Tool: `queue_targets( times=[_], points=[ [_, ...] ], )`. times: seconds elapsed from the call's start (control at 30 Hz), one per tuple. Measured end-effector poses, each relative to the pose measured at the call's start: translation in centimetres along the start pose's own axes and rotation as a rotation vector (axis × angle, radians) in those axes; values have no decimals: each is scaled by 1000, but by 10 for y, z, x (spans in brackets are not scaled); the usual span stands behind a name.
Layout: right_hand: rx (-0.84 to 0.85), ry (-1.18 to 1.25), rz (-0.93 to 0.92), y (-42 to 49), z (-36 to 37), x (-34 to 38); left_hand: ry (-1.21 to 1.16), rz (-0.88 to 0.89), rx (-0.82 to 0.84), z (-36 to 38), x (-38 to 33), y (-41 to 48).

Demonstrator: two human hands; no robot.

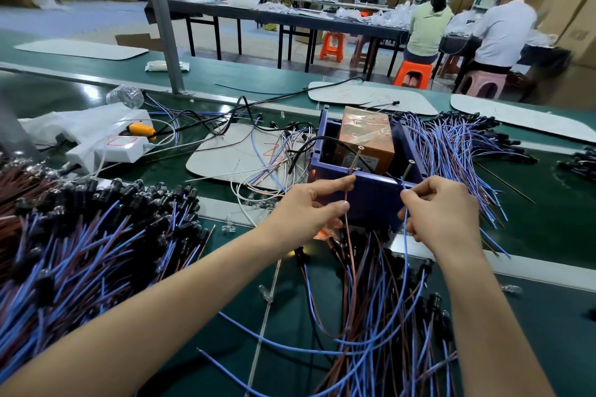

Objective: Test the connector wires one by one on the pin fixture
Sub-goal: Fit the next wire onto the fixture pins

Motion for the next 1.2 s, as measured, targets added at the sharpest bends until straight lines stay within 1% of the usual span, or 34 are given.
queue_targets(
  times=[0.13,0.3,0.43,0.63,0.67,0.7,0.73,0.77,0.83,0.87,0.9,0.93,1.0,1.03,1.07,1.1,1.13,1.17,1.2],
  points=[
    [11,0,14,0,0,0,4,-7,-3,0,1,0],
    [9,15,33,-1,1,-2,104,52,-28,-3,-2,-1],
    [-1,15,14,0,2,-3,15,2,-11,0,0,0],
    [35,81,34,0,2,-4,21,16,-11,-1,1,1],
    [80,120,45,-1,2,-3,5,13,-16,-3,0,0],
    [167,174,56,-2,2,-1,-17,12,-13,-5,-2,0],
    [299,231,64,-4,3,2,-31,18,5,-8,-4,1],
    [470,270,64,-10,4,6,-42,23,63,-10,-7,2],
    [811,278,42,-26,5,15,-107,12,315,-8,-15,0],
    [918,282,25,-33,4,19,-175,-19,446,-8,-18,-2],
    [976,308,12,-38,3,22,-269,-67,532,-9,-20,-4],
    [1000,370,13,-40,3,26,-361,-118,562,-12,-22,-4],
    [1007,568,60,-40,2,32,-439,-191,530,-20,-22,-2],
    [1010,661,85,-40,1,35,-396,-229,493,-25,-20,-1],
    [1017,723,98,-39,0,37,-269,-266,453,-29,-17,0],
    [1026,751,99,-39,0,38,-47,-300,415,-35,-12,1],
    [1037,760,93,-39,-1,40,236,-328,390,-40,-7,-1],
    [1048,760,86,-40,-1,40,506,-357,400,-42,-3,-3],
    [1058,755,82,-41,0,41,686,-401,451,-40,3,-7]
  ],
)
Point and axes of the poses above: each hand's wrist, its own y-axis towards the middle knuckle, its own z-axis out of the palm, x = y × z, the point moved 5 cm from there along y, towards the middle knuckle, and after that the axes turned 3 degrees about -y, right-handed, at the moved point
